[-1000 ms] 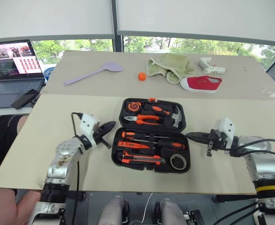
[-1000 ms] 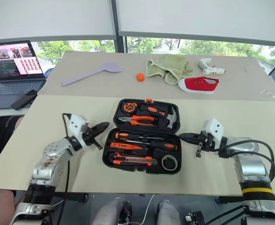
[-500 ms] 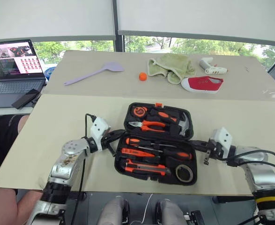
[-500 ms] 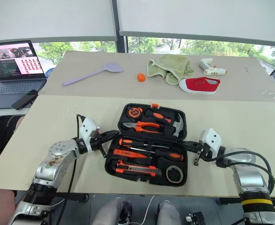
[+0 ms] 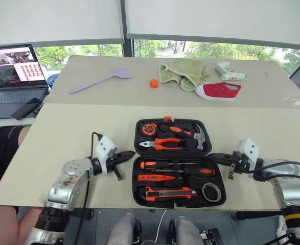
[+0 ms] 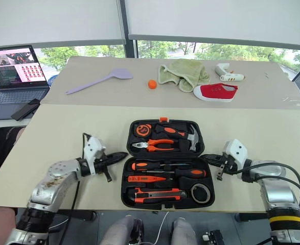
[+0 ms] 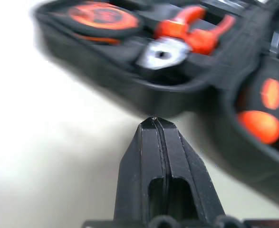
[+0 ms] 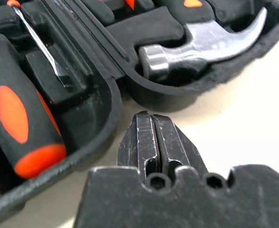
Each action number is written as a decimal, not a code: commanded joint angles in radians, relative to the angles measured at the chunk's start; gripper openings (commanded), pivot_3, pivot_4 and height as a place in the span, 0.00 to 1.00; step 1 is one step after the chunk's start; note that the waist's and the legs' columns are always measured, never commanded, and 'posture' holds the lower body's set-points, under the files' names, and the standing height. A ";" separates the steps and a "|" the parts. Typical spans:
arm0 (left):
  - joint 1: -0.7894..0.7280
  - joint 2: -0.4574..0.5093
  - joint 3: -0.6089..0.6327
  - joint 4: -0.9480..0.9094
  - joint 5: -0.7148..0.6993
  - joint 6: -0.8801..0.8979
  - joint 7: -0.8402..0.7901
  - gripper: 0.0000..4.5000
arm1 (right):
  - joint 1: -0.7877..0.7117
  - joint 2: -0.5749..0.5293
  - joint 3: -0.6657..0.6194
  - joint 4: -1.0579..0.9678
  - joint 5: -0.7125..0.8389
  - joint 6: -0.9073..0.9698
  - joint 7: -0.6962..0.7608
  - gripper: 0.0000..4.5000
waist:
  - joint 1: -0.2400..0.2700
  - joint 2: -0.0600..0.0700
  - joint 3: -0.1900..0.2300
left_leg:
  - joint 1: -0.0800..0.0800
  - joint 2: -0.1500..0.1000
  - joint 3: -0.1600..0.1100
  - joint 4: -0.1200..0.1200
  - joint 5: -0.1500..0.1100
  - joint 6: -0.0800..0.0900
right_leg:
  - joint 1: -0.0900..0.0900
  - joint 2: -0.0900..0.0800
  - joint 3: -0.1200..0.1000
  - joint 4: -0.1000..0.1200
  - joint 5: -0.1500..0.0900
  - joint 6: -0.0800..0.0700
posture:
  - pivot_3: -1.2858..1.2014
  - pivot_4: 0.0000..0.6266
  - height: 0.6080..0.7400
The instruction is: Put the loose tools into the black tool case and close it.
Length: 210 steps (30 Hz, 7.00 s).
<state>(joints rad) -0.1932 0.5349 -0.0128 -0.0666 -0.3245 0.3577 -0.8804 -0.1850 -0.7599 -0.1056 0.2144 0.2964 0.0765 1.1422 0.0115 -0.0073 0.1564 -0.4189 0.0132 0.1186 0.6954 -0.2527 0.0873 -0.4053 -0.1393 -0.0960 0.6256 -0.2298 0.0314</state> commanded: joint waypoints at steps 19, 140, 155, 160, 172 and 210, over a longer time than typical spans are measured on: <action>-0.468 -0.078 0.086 0.094 -0.225 0.854 0.297 0.84 | -0.487 -0.177 0.222 -0.107 0.098 1.001 -0.213 0.99 | -0.004 -0.004 0.003 | -0.002 0.000 0.000 0.001 0.001 -0.002 | -0.001 0.004 0.000 0.001 0.000 0.000 | 0.52 0.24 1.00; -0.456 -0.133 -0.383 0.228 0.058 0.101 -0.214 0.02 | 0.350 0.077 0.005 -0.411 0.043 -0.154 -0.261 0.00 | 0.001 -0.012 0.005 | 0.011 0.001 0.005 -0.008 0.006 -0.006 | 0.004 0.006 0.002 0.002 0.000 -0.005 | 0.52 0.24 1.00; -0.382 -0.125 -0.490 0.202 0.166 0.187 -0.206 0.02 | 0.367 0.133 0.099 -0.550 0.061 -0.011 -0.287 0.00 | 0.004 -0.003 -0.024 | 0.022 0.002 -0.001 -0.009 -0.004 0.004 | 0.016 0.000 0.001 -0.001 -0.003 -0.004 | 0.52 0.24 1.00; -0.375 -0.110 -0.471 0.190 0.161 0.205 -0.199 0.02 | 0.326 0.164 0.131 -0.507 0.035 -0.025 -0.286 0.00 | 0.003 -0.003 -0.026 | 0.022 0.002 -0.001 -0.009 -0.004 0.004 | 0.016 0.000 0.001 -0.001 -0.004 -0.004 | 0.52 0.24 1.00; -0.346 -0.083 -0.450 0.156 0.154 0.225 -0.192 0.02 | 0.379 0.106 0.075 -0.582 0.103 0.022 -0.207 0.00 | 0.002 -0.003 -0.027 | 0.022 0.002 -0.002 -0.010 -0.005 0.004 | 0.016 -0.006 0.001 -0.002 -0.004 -0.005 | 0.52 0.24 1.00; -0.338 -0.089 -0.436 0.153 0.144 0.233 -0.176 0.02 | 0.242 0.211 0.175 -0.404 -0.054 -0.101 -0.251 0.00 | -0.002 -0.002 -0.028 | 0.028 0.002 -0.002 -0.017 -0.008 -0.003 | 0.017 -0.005 0.001 -0.011 -0.005 -0.004 | 0.52 0.24 1.00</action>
<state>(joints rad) -0.5879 0.4237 -0.3887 0.0003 -0.2272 0.5055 -1.0622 0.0573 -0.5433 0.0914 -0.1386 0.2194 -0.0309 0.9013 0.0099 -0.0098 0.1286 -0.3912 0.0156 0.1162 0.6786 -0.2611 0.0844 -0.3885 -0.1448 -0.0950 0.6143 -0.2344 0.0271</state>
